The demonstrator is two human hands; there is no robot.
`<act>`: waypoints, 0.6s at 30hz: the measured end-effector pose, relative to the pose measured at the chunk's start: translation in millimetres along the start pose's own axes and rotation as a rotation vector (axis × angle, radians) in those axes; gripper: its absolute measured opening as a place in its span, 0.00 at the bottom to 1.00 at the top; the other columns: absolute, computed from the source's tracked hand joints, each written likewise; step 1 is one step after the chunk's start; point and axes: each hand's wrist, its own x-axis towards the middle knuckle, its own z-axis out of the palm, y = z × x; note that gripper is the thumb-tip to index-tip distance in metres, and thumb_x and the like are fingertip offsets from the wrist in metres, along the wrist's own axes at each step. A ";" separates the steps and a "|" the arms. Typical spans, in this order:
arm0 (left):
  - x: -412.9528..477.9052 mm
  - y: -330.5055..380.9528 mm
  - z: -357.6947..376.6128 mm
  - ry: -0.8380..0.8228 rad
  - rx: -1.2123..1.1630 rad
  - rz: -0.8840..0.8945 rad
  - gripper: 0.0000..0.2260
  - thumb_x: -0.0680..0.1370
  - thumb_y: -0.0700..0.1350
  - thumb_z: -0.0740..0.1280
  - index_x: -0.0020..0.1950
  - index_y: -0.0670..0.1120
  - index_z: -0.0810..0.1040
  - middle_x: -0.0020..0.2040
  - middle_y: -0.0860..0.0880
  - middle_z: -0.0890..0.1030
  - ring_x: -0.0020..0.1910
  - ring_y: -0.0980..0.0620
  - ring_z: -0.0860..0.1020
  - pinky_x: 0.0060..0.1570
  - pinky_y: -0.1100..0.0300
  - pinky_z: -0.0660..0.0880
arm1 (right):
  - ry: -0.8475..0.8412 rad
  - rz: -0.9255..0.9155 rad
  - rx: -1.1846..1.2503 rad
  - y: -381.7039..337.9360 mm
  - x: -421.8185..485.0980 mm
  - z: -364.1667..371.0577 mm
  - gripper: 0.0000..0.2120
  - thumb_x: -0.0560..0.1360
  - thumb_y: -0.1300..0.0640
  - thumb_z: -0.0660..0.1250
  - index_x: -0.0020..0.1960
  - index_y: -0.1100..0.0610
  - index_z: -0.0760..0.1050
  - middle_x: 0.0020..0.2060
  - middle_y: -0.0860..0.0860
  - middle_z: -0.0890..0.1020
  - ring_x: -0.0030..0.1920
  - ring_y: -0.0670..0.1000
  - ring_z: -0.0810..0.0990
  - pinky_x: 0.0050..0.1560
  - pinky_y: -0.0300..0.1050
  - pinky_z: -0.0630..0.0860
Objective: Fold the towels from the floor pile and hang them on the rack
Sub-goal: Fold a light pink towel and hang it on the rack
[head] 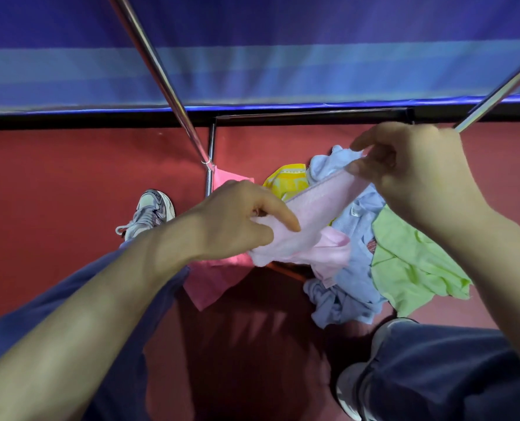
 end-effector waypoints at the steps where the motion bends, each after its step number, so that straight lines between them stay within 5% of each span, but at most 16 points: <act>1: 0.7 -1.2 1.5 -0.011 0.019 -0.045 0.21 0.64 0.41 0.65 0.52 0.53 0.87 0.30 0.64 0.74 0.30 0.64 0.72 0.32 0.73 0.63 | -0.040 -0.018 -0.024 -0.4 -0.6 2.8 0.07 0.74 0.59 0.73 0.51 0.57 0.84 0.41 0.55 0.86 0.44 0.59 0.83 0.39 0.40 0.60; 6: 5.8 -7.3 2.6 0.004 0.079 -0.181 0.21 0.72 0.33 0.67 0.59 0.52 0.84 0.21 0.62 0.70 0.26 0.67 0.70 0.28 0.72 0.63 | -0.167 -0.075 -0.040 -2.9 -1.8 8.5 0.04 0.73 0.63 0.73 0.46 0.57 0.86 0.41 0.54 0.87 0.43 0.59 0.82 0.36 0.37 0.60; 10: 9.7 -15.1 6.1 0.099 -0.008 -0.197 0.23 0.71 0.35 0.68 0.62 0.55 0.83 0.29 0.54 0.65 0.27 0.60 0.68 0.29 0.69 0.63 | -0.216 -0.112 -0.041 -5.5 -2.3 7.4 0.02 0.72 0.62 0.74 0.44 0.56 0.83 0.34 0.51 0.83 0.40 0.58 0.81 0.39 0.42 0.60; 13: 15.3 -16.3 9.8 0.155 -0.146 -0.234 0.24 0.66 0.41 0.68 0.61 0.56 0.82 0.37 0.53 0.72 0.32 0.60 0.69 0.36 0.65 0.69 | -0.197 -0.129 -0.023 -11.4 -7.7 15.6 0.03 0.71 0.63 0.73 0.41 0.57 0.81 0.29 0.47 0.76 0.35 0.55 0.76 0.37 0.38 0.61; 16: 18.7 -15.7 12.6 0.148 -0.257 -0.176 0.15 0.65 0.39 0.65 0.51 0.44 0.80 0.37 0.48 0.70 0.35 0.53 0.69 0.38 0.57 0.72 | -0.220 -0.041 0.148 -20.3 -13.2 27.9 0.09 0.70 0.64 0.72 0.38 0.52 0.77 0.28 0.44 0.78 0.31 0.47 0.75 0.39 0.27 0.68; 18: 20.8 -14.1 14.4 0.155 -0.297 -0.152 0.09 0.67 0.34 0.66 0.47 0.34 0.74 0.37 0.45 0.68 0.35 0.52 0.67 0.37 0.56 0.71 | -0.238 0.024 0.292 -24.4 -15.2 36.1 0.09 0.69 0.61 0.72 0.39 0.49 0.75 0.30 0.45 0.81 0.33 0.47 0.79 0.42 0.38 0.75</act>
